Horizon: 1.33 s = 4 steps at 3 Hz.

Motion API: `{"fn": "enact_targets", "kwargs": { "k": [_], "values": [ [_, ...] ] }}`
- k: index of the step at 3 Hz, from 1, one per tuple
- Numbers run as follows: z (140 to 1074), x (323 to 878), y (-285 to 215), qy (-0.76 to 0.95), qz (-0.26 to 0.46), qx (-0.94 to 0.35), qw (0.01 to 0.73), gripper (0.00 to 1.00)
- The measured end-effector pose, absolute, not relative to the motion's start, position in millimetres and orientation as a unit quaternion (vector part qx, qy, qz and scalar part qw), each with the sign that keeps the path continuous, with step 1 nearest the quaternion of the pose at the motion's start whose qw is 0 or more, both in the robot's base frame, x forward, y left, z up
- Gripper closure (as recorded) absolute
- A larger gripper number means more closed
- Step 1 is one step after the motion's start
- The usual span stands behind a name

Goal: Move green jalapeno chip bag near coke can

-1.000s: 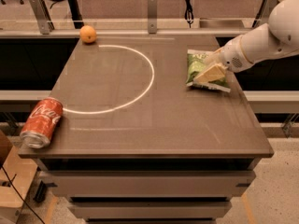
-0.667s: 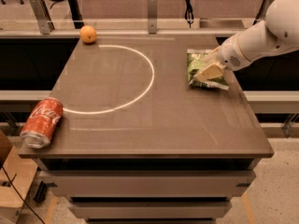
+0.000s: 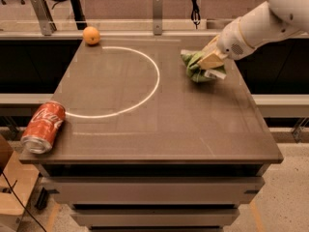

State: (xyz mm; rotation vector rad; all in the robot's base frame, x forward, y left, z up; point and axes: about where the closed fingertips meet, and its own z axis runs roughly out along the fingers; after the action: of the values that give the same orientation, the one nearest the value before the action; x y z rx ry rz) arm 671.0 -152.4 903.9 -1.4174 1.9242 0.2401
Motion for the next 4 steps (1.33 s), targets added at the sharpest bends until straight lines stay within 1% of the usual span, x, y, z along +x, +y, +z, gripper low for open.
{"fn": "enact_targets", "kwargs": {
  "k": [1,2,3,4],
  "values": [
    [952.7,668.4,-125.4,0.722,0.077,-0.576,0.376,1.00],
    [1004.4,650.3,-85.4,0.678,0.058,-0.618,0.394,1.00],
    [1008.5,648.5,-82.8,0.675,0.056,-0.620,0.395,1.00],
    [1007.5,637.7,-62.2,0.654,0.071,-0.644,0.391,1.00]
  ]
}}
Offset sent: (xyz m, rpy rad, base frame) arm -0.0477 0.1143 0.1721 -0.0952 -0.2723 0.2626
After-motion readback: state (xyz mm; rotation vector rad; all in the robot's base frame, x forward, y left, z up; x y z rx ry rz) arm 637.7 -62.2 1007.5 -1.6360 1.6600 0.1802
